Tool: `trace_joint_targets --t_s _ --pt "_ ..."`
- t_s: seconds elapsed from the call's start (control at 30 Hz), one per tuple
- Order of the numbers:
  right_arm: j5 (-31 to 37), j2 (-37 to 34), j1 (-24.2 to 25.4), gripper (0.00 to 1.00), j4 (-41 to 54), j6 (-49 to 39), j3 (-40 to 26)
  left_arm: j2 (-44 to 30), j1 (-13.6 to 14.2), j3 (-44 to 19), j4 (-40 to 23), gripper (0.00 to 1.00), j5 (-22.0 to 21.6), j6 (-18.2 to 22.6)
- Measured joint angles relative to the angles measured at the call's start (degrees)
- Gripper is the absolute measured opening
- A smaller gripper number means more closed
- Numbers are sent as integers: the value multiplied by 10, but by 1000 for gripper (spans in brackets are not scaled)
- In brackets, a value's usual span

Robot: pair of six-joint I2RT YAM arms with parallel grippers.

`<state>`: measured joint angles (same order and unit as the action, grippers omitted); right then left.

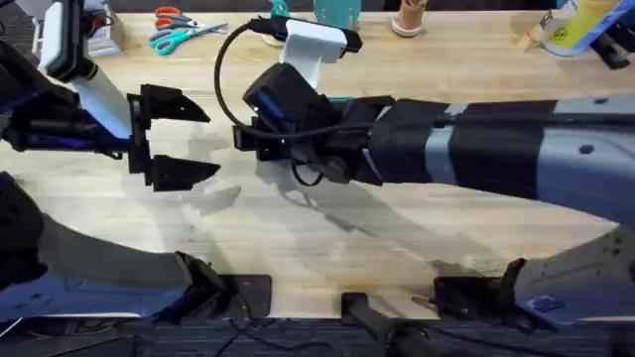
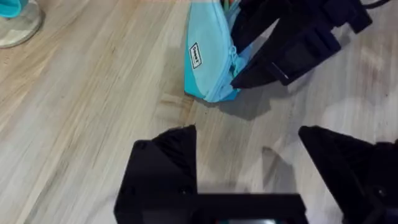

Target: Unzip the bag, pick up the pens from the table one at a time and place them inside, then zip the bag closed.

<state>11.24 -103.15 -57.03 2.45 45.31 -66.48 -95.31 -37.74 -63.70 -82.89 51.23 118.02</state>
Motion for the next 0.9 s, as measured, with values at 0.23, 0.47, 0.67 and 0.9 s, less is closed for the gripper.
trace_joint_targets --t_s 0.23,0.47,0.67,0.9 --pt "1 0 -7 332 14 22 0 0 0 0 0 995 0 0" --pt "1 -1 -7 250 27 39 0 0 0 0 0 995 0 0" --pt "2 -15 -7 274 23 50 0 0 0 0 0 995 0 0" --pt "14 -20 -7 50 23 58 0 0 0 0 0 995 0 0"
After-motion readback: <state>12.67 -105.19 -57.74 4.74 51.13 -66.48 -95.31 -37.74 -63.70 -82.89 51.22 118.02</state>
